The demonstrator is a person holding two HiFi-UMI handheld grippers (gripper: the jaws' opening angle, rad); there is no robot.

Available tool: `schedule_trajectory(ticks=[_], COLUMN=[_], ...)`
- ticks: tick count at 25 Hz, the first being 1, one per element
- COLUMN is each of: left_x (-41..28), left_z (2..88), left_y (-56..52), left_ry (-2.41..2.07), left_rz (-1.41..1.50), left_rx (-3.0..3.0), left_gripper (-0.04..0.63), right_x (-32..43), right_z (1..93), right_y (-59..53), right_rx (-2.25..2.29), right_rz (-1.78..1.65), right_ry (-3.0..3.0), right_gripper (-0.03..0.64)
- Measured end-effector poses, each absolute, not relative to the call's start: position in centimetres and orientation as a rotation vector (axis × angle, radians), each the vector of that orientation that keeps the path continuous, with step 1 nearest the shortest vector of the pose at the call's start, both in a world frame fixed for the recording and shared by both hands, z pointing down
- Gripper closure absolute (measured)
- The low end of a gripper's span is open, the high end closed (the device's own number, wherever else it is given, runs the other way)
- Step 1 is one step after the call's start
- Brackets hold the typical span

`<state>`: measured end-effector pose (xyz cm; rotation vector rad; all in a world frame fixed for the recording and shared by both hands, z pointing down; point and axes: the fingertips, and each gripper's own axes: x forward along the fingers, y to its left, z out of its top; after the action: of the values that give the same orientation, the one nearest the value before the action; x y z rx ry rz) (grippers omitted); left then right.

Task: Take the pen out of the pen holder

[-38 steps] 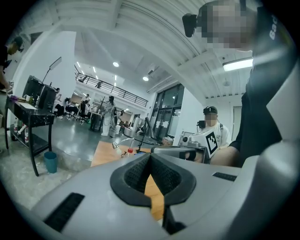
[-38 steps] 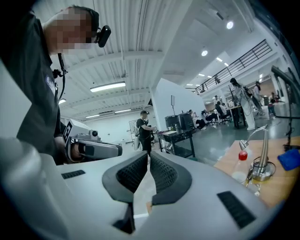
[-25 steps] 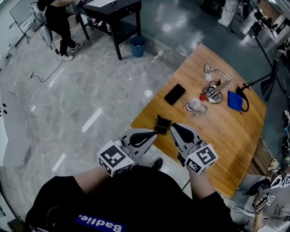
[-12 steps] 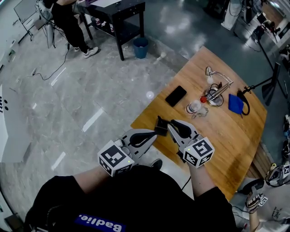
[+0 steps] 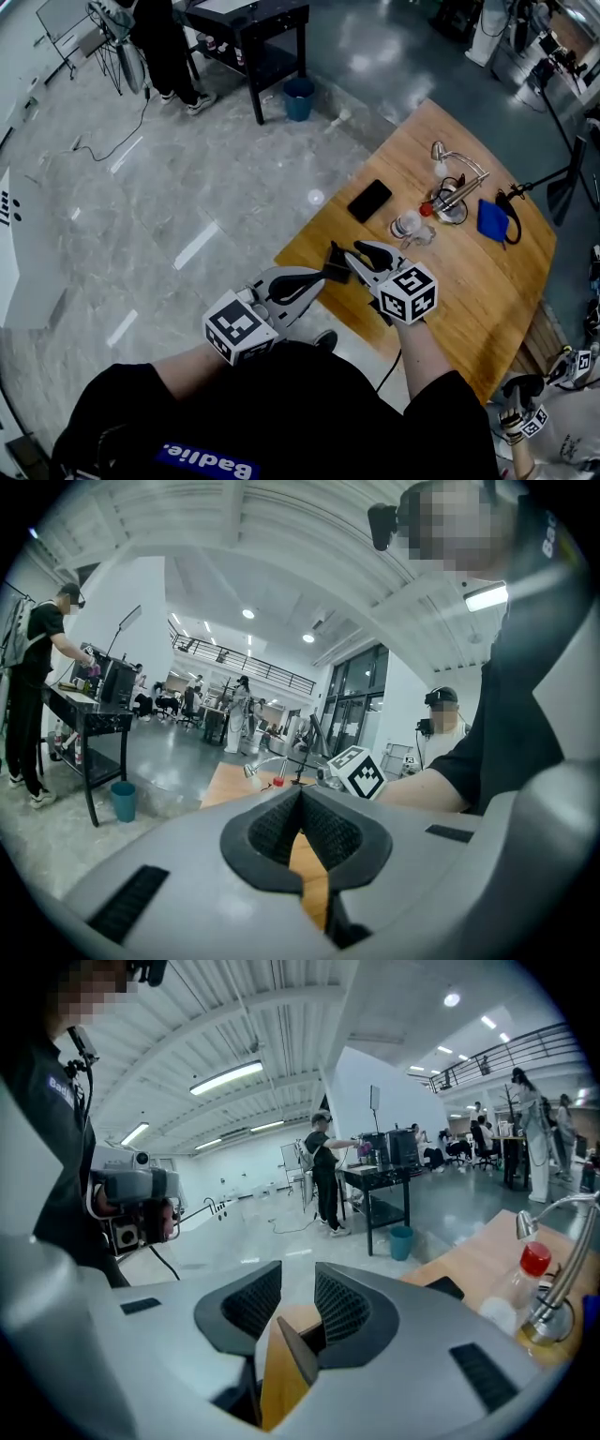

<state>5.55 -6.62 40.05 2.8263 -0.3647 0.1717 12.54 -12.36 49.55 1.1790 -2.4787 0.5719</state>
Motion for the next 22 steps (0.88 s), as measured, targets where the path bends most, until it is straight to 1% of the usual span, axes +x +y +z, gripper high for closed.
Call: schedule_trajectory(ticks=[14,22], left_x=[4.6,3.7], left_z=[40.3,40.7], left_y=[-7.5,-8.1], left_ry=[-0.423,-0.457], left_rz=[0.179,0.184], left_rx=[2.823,2.806], left_gripper=[0.597,0.597], right_x=[12.7,12.4], right_z=[55.2,57.8], right_y=[-14.8,-16.0], right_rx=[0.962,0.861], right_rz=[0.691,0.716], right_ry=[-2.320,-2.235], right_gripper=[0.499,0.499])
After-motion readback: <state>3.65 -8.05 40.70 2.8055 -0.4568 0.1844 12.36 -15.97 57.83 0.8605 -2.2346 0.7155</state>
